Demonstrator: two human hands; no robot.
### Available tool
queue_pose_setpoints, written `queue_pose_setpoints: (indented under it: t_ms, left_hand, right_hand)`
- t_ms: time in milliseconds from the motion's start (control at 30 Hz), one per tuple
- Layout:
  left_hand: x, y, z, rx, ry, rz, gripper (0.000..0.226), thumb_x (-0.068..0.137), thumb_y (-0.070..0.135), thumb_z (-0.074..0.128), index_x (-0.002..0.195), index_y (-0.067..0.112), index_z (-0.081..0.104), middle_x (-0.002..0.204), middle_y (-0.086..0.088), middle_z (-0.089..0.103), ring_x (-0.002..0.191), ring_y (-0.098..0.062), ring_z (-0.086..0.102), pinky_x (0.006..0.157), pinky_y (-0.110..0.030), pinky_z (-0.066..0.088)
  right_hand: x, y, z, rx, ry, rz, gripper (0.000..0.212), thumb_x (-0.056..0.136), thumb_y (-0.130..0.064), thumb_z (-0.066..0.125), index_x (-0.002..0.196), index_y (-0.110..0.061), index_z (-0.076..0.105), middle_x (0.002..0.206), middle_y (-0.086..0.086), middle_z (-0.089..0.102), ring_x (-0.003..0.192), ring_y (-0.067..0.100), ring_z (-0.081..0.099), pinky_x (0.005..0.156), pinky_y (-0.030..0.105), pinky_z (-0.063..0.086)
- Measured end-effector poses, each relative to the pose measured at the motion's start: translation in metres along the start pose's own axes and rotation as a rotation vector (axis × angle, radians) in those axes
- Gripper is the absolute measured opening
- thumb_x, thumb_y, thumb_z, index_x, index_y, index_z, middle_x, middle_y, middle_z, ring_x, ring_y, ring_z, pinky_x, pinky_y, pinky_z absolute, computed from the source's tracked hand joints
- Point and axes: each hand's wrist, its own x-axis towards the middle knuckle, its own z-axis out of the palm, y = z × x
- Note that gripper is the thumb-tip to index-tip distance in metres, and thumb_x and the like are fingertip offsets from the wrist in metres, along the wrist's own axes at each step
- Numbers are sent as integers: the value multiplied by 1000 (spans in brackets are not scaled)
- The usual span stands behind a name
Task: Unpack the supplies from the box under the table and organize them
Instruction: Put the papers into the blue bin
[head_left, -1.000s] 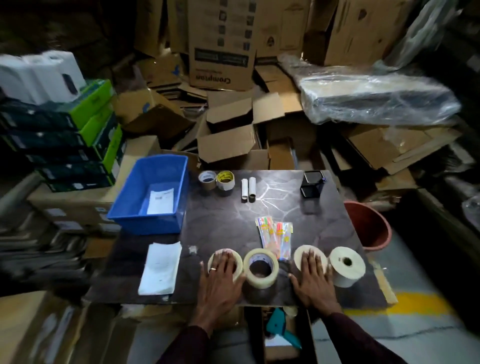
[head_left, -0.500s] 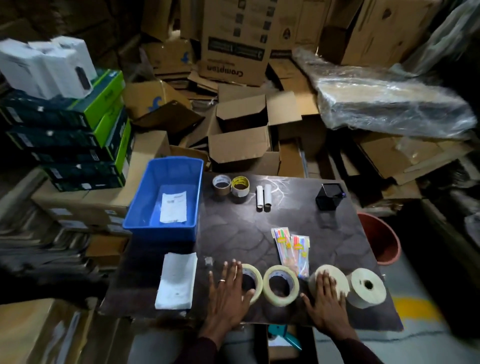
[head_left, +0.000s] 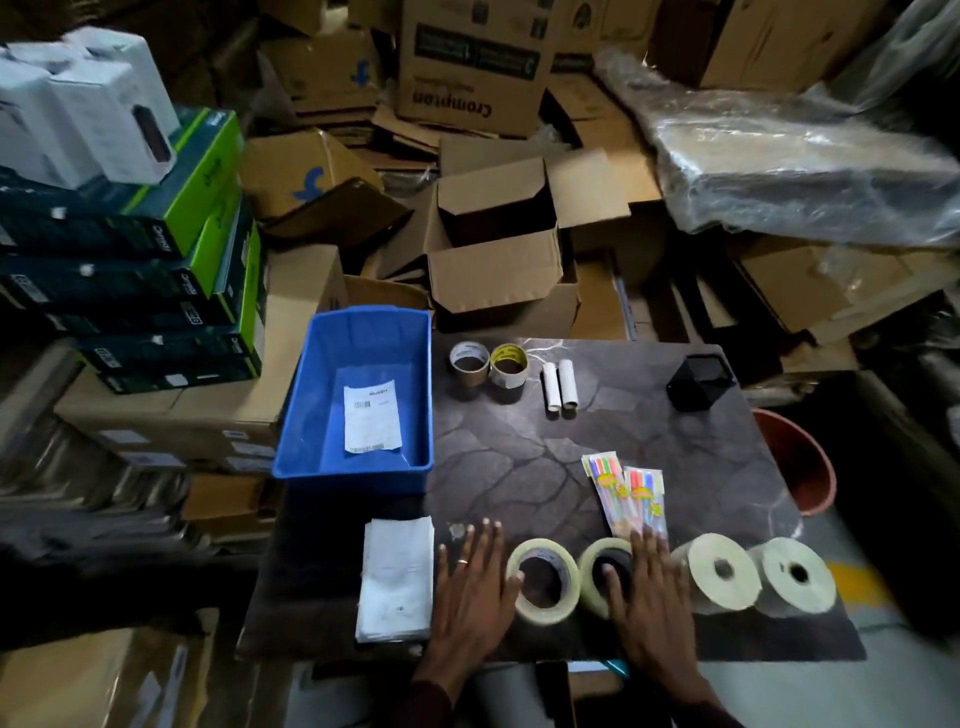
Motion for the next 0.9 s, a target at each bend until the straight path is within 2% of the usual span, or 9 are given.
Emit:
queue_pose_setpoints:
  t_ms: [67,133,233,333,433,533,733,800,900]
  left_hand:
    - [6,-10,-7,-12,34,-41,61,89,52,41,137,18,55,141,1,55,128,-18,55,102,-48,45]
    - [12,-20,-15,-65,67,-98,56,89,49,42,131,17,61,133,0,62,121,-18,61,94,-45,52]
    - [15,-41,-21,-208,222,-219,40,89,45,45,107,20,71,105,0,73,96,-21,70,80,-35,57]
    - [11,-63,-31,-429,331,-344,28,92,43,52,101,25,71,105,8,71,98,-14,67,88,-30,53]
    - [8,-84,-37,-460,331,-452,22,92,41,60,105,27,71,108,8,69,100,-16,65,87,-30,50]
    - [1,-108,-34,-574,326,-589,26,90,45,61,104,25,70,107,3,68,100,-18,63,87,-30,50]
    - [-18,-145,-19,-752,339,-795,23,83,46,70,96,27,70,100,-4,65,95,-26,64,85,-37,52]
    - [-21,-152,-16,-720,301,-856,35,80,50,71,104,25,69,108,-8,61,101,-30,62,90,-39,51]
    - [-24,-162,-8,-689,208,-939,59,75,58,72,120,21,60,122,-11,56,111,-34,58,95,-41,48]
  right_hand:
    - [5,-28,4,60,50,-47,64,93,-45,40,142,-4,51,149,15,49,138,30,46,116,43,24]
    - [14,-47,9,156,57,-88,54,92,-39,45,133,-7,59,138,11,59,131,28,53,111,43,35]
    - [26,-80,13,293,53,-168,26,90,-31,49,98,-16,68,100,3,67,93,28,64,81,41,50]
    - [30,-117,21,559,33,-90,17,92,-33,54,87,-22,66,86,-6,62,83,20,60,76,35,47]
    - [33,-150,24,745,12,34,12,91,-33,67,82,-25,68,78,-13,64,76,7,60,73,28,49]
    - [34,-178,26,847,-51,132,15,90,-32,71,76,-28,68,73,-10,68,71,1,62,71,24,49]
    - [18,-202,63,964,-267,265,31,88,-53,65,83,-22,68,76,-12,72,70,1,63,76,36,56]
    - [13,-201,84,959,-362,300,48,82,-66,63,85,-18,68,75,-11,72,70,3,62,79,43,58]
    - [6,-194,117,895,-448,345,54,73,-75,64,82,-23,70,74,-7,74,71,7,68,79,48,59]
